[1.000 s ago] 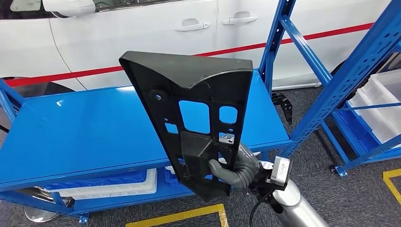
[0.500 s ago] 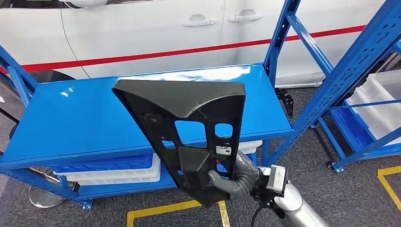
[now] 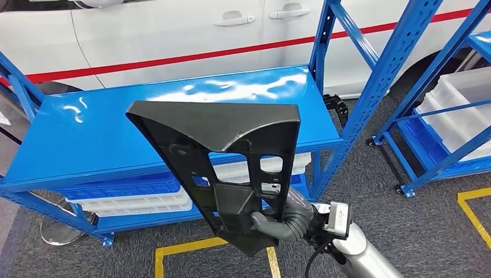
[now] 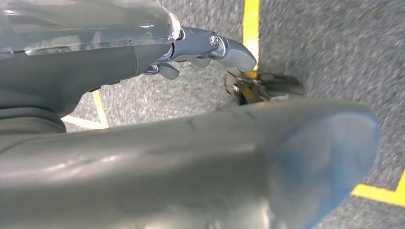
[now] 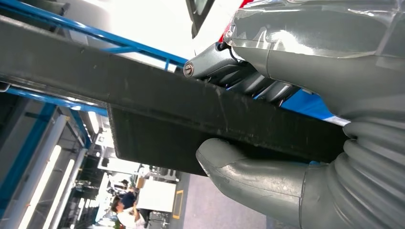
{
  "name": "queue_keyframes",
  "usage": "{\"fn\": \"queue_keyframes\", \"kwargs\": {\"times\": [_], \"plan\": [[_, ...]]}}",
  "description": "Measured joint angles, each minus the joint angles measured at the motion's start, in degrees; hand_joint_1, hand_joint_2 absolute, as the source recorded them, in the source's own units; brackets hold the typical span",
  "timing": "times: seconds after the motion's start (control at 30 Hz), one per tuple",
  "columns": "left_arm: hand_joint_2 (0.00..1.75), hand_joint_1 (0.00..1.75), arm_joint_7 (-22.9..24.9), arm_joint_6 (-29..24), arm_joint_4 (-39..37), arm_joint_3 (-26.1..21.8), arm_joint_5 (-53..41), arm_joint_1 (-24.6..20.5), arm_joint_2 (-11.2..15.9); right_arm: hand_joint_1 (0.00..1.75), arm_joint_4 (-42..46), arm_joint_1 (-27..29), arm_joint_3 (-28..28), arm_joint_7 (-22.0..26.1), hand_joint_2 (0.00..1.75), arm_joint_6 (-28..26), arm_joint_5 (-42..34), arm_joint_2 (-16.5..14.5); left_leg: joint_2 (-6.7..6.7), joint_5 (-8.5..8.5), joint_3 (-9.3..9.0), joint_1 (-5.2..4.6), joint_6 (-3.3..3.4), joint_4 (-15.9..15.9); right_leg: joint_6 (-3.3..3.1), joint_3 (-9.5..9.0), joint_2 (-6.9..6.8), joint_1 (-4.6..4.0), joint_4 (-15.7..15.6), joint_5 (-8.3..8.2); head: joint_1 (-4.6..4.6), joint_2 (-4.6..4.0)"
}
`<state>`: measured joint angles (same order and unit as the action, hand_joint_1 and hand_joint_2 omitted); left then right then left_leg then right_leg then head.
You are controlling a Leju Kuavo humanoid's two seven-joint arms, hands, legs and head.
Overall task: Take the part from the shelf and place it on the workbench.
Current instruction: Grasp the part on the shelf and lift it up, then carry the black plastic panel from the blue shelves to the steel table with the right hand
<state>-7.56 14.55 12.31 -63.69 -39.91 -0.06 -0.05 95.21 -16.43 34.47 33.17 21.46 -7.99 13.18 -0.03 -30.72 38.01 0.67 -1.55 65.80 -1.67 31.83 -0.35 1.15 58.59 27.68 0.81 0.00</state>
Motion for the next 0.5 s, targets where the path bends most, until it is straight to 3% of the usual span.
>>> {"fn": "queue_keyframes", "kwargs": {"times": [0.03, 0.07, 0.1, 0.13, 0.2, 0.27, 0.3, 0.4, 0.43, 0.5], "plan": [[0.00, 0.00, 0.0, 0.0, 0.0, -0.1, 0.0, 0.0, 0.0, 1.61, 0.0, 0.0, 0.1, 0.1, 1.75, 0.0, 0.0, -0.1, 0.00, -2.43, 0.91, 0.04, -0.17, 3.7, -0.16, 0.72, -0.06, -0.13, 0.0, -0.55, 0.01, 0.00], [0.00, 0.00, 0.0, 0.0, 0.0, -0.1, 0.0, -0.1, 0.0, 1.61, -0.1, 0.0, 0.2, 0.1, 1.75, 0.0, 0.0, -0.2, 0.00, -3.76, 1.41, 0.05, -0.31, 6.8, -0.18, 1.48, -0.13, -0.25, 0.1, -1.09, 0.01, 0.00], [0.00, 0.00, 0.0, -0.1, 0.0, -0.2, 0.0, -0.1, 0.0, 1.61, -0.2, 0.1, 0.3, 0.2, 1.75, 0.0, 0.1, -0.3, 0.00, -3.81, 1.22, 0.05, -0.37, 8.4, -0.16, 2.22, -0.18, -0.35, 0.2, -1.60, 0.01, 0.00], [0.00, 0.00, 0.0, -0.1, 0.0, -0.3, 0.0, -0.1, 0.0, 1.61, -0.3, 0.1, 0.4, 0.3, 1.75, 0.0, 0.1, -0.4, 0.00, -2.75, 0.16, 0.05, -0.35, 8.2, -0.10, 2.93, -0.21, -0.40, 0.3, -2.07, 0.02, 0.00], [0.00, 0.00, -0.1, -0.2, 0.0, -0.3, 0.1, -0.1, 0.0, 1.61, -0.4, 0.2, 0.5, 0.7, 1.75, 0.2, 0.2, -0.5, -0.02, 0.27, -4.75, 0.03, 0.01, 2.1, 0.15, 4.16, -0.21, -0.43, 0.6, -2.94, 0.03, 0.00], [0.00, 0.00, -0.4, -0.4, 0.1, -0.4, 0.0, -0.2, 0.0, 1.61, -0.5, 0.2, 0.5, 1.0, 1.75, 0.4, 0.3, -0.5, -0.10, 0.75, -10.01, -0.24, 0.58, -5.9, 0.69, 4.87, -0.21, -0.47, 0.7, -3.76, 0.01, 0.01], [0.00, 0.00, -0.5, -0.4, 0.1, -0.4, 0.0, -0.2, 0.0, 1.61, -0.5, 0.2, 0.5, 1.1, 1.75, 0.6, 0.3, -0.6, -0.15, 0.38, -11.29, -0.43, 0.87, -8.2, 1.03, 4.97, -0.23, -0.44, 0.7, -4.18, 0.03, 0.01], [0.00, 0.00, -0.7, -0.6, 0.1, -0.5, 0.0, -0.1, 0.0, 1.61, -0.9, 0.1, 0.5, 1.4, 1.75, 0.9, 0.3, -0.9, -0.09, 1.22, -11.02, -0.62, 1.80, -9.4, 2.13, 5.21, -0.22, -0.29, 0.5, -5.08, 0.15, 0.01], [0.00, 0.00, -0.7, -0.6, 0.1, -0.5, 0.0, -0.2, 0.0, 1.61, -1.0, 0.1, 0.5, 1.5, 1.75, 1.0, 0.3, -1.0, 0.03, 1.87, -10.59, -0.51, 2.23, -9.6, 2.39, 5.60, -0.15, -0.28, 1.0, -4.16, 0.15, 0.01], [0.00, 0.00, -0.6, -0.7, 0.1, -0.7, 0.0, -0.3, 0.0, 1.61, -1.1, 0.0, 0.6, 1.6, 1.75, 1.2, 0.4, -1.0, 0.30, 3.28, -9.34, -0.30, 2.97, -9.8, 2.69, 7.01, 0.02, -0.22, 5.0, 0.63, 0.13, 0.00]]}}
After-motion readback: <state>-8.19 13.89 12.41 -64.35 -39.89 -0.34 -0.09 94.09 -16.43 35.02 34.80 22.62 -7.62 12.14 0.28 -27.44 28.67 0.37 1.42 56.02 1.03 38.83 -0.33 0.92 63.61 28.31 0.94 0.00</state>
